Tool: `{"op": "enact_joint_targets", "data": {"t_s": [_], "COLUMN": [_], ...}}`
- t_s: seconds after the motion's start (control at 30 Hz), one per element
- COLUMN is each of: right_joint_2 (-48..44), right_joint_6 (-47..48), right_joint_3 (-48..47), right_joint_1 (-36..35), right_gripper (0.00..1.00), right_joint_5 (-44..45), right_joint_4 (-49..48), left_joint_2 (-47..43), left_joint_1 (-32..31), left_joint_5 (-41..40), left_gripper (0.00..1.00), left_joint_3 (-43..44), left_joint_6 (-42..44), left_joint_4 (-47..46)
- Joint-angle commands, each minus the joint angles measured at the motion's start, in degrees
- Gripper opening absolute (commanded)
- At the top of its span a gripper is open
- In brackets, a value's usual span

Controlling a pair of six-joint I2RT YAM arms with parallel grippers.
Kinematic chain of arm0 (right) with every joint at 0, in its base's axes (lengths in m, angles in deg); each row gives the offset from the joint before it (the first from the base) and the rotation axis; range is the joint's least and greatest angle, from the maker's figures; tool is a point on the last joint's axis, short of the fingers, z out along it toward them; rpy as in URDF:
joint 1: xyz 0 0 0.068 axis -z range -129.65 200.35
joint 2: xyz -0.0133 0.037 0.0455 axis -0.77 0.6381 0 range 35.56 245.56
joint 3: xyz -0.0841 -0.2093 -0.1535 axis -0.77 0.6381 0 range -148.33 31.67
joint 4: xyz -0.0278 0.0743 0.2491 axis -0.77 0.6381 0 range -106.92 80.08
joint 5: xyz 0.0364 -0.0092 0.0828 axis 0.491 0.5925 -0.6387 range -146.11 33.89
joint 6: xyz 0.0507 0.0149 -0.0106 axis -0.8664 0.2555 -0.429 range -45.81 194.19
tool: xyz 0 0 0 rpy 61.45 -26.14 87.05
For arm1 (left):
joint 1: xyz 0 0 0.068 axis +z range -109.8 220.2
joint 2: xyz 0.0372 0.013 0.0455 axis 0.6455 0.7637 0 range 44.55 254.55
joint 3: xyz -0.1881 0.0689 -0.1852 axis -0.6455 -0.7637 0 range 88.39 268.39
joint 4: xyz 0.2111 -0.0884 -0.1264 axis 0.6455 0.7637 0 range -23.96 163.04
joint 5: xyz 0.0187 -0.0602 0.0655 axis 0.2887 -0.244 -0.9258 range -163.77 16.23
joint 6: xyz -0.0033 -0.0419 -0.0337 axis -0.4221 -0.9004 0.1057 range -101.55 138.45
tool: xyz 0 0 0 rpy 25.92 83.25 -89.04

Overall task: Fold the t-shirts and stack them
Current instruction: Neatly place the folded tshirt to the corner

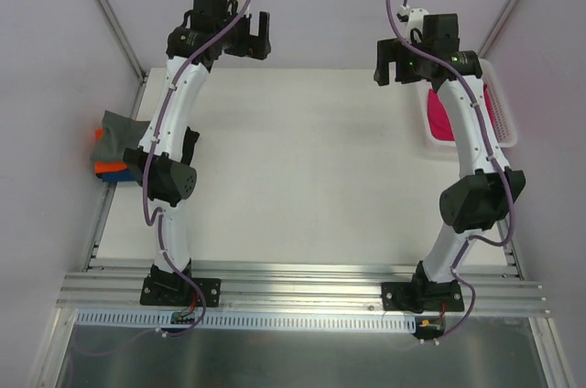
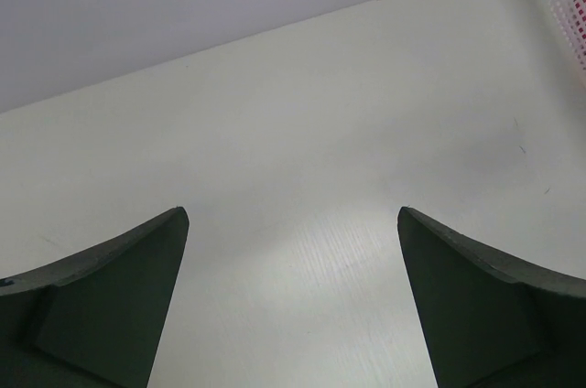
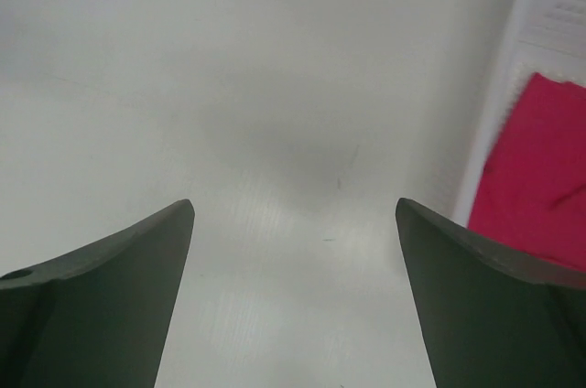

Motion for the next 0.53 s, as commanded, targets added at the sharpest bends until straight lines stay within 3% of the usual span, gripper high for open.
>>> {"op": "enact_joint_targets", "data": {"t_s": [0.0,0.13,0.23,0.37,0.5], "right_joint_2": [-4.8,-6.0,-10.5,-13.8,-15.1], "right_joint_6": [4.4,0.9,2.1,2.0,2.9], "right_joint_3": [-0.4,-1.5,6.1,8.2,13.2], "right_joint_1": [-2.8,-4.9,-6.0,-6.8,-8.0], "right_gripper": [0.97,0.97,0.97,0.97,0.97], "right_joint_5": [17.6,29.7,32.0,31.5,34.2], "right_joint_4": [7.1,18.8,17.6,19.9,17.7], "left_joint_2": [-0.5,-0.3,0.5,1.6,2.0], "left_joint_1": [0.4,0.2,-0.2,-4.0,-5.3], "left_joint_5": [2.1,3.4,4.0,-1.6,-0.1], "left_gripper": [0.99,0.99,0.99,0.99,0.99], "left_joint_3": [-2.6,-6.9,-9.0,-9.3,-9.9], "left_joint_6": [-4.1,-3.4,-6.9,-4.0,-2.8], "left_joint_4": [-0.2,1.1,1.6,1.9,1.8]}}
